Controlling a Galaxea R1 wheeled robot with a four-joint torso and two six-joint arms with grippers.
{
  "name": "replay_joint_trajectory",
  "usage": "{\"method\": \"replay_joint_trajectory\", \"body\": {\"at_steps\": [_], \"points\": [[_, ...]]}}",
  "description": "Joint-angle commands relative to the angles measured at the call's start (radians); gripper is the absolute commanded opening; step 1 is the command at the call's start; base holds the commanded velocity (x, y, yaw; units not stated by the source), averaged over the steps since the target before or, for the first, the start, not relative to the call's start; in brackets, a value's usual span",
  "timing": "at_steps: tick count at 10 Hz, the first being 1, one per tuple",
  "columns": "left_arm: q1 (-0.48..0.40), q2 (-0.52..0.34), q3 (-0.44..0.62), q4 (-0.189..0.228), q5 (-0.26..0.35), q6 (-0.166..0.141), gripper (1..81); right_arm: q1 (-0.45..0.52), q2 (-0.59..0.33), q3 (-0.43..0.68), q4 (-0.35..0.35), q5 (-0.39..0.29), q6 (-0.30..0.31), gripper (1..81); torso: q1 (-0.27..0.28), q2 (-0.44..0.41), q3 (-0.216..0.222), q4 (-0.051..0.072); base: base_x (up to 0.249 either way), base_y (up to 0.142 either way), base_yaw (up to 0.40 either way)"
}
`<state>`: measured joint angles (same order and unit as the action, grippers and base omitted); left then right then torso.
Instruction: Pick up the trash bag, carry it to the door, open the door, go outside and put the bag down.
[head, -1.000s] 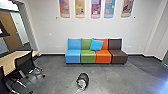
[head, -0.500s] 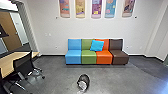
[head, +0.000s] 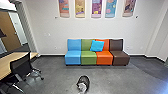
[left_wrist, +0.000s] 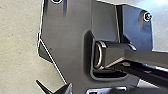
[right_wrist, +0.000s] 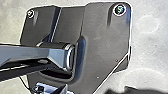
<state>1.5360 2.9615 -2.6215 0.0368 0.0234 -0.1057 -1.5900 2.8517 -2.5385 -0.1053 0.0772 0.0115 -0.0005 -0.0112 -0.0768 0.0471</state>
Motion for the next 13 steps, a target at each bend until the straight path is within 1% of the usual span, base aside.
{"method": "replay_joint_trajectory", "body": {"at_steps": [1,10,11,13], "points": [[-0.035,-0.007,0.001,-0.003,0.061,0.003,81.1,0.035,-0.007,0.005,0.001,-0.057,-0.004,81.1,0.001,0.0,0.0,0.0,0.1,0.0,0.0],[-0.033,-0.005,0.0,-0.002,0.061,0.003,81.1,0.029,0.02,0.001,0.001,-0.059,-0.004,81.1,0.001,0.0,0.0,0.0,0.1,0.0,0.0],[-0.035,-0.004,0.001,0.0,0.061,0.003,81.1,0.03,0.027,0.001,0.001,-0.071,-0.004,81.1,0.001,0.0,0.0,0.0,0.099,0.0,0.0],[-0.035,-0.007,0.0,-0.002,0.061,0.003,81.1,0.034,0.031,0.001,0.001,-0.073,-0.004,81.1,0.001,0.0,0.0,0.0,0.099,0.0,0.0]]}}
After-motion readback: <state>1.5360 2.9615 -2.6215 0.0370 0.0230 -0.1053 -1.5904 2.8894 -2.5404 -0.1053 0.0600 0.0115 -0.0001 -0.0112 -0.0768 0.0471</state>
